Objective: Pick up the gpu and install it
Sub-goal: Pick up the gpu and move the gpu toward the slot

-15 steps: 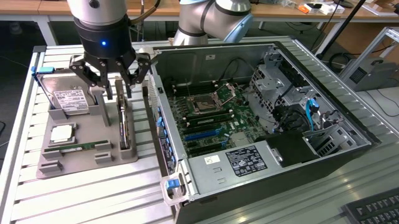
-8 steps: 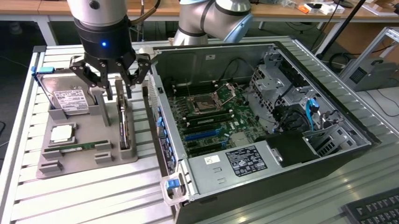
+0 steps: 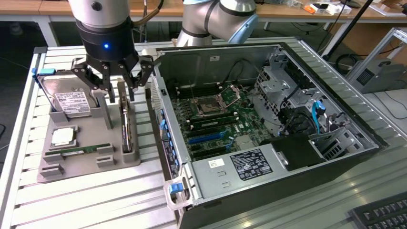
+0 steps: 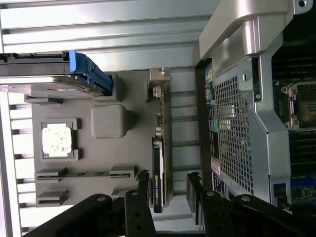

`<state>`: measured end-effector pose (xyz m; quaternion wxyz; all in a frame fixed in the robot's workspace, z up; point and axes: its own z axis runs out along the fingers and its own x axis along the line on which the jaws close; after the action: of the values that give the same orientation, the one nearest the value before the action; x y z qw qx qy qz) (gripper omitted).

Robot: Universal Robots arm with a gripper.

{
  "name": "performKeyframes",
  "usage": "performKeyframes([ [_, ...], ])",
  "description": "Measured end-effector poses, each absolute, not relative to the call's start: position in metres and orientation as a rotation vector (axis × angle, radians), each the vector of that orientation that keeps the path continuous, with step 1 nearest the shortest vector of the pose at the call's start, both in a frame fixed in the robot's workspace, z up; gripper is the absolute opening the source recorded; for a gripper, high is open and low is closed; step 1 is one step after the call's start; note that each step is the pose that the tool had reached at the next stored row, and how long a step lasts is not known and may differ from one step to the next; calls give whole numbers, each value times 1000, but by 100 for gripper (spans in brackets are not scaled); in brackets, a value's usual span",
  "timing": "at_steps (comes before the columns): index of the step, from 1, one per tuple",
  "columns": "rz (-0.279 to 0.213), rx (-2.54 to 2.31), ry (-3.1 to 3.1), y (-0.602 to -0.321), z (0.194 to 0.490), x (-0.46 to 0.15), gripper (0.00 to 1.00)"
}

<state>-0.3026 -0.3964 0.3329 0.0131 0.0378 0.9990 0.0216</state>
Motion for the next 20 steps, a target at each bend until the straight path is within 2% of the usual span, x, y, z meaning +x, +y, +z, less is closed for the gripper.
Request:
performKeyframes([
  [20,67,118,3113,-396,329,-303,44],
])
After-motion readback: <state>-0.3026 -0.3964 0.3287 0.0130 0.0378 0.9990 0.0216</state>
